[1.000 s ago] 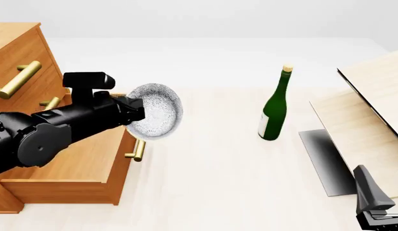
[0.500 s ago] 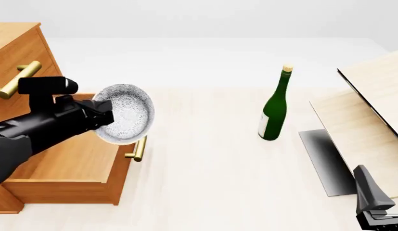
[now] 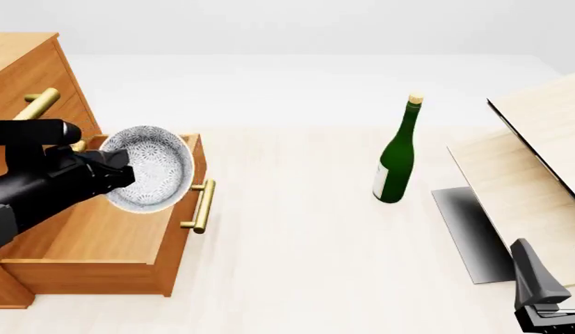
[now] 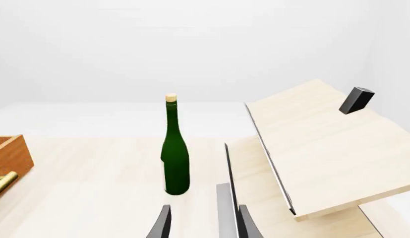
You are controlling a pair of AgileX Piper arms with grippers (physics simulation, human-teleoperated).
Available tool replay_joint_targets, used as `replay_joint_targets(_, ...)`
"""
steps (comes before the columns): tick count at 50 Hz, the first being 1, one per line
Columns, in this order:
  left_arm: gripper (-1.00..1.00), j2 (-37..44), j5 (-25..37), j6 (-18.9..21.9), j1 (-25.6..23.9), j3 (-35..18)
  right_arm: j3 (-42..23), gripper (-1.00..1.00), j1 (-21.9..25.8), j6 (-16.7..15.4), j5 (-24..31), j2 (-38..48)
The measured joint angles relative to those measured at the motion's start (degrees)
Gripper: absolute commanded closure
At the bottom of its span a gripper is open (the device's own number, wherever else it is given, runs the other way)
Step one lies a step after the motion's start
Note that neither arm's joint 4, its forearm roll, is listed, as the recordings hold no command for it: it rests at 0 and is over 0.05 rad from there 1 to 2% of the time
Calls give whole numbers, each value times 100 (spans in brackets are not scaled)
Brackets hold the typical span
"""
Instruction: Put the bowl in the bottom drawer of the cabinet and close it.
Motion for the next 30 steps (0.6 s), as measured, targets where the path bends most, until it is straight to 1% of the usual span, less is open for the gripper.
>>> replay_joint_targets(12,100,37,-117,150,273,122,0,-100,0,0,0,0)
replay_joint_targets(30,100,225,-342,272,632,256,0,-100,0,0,0,0)
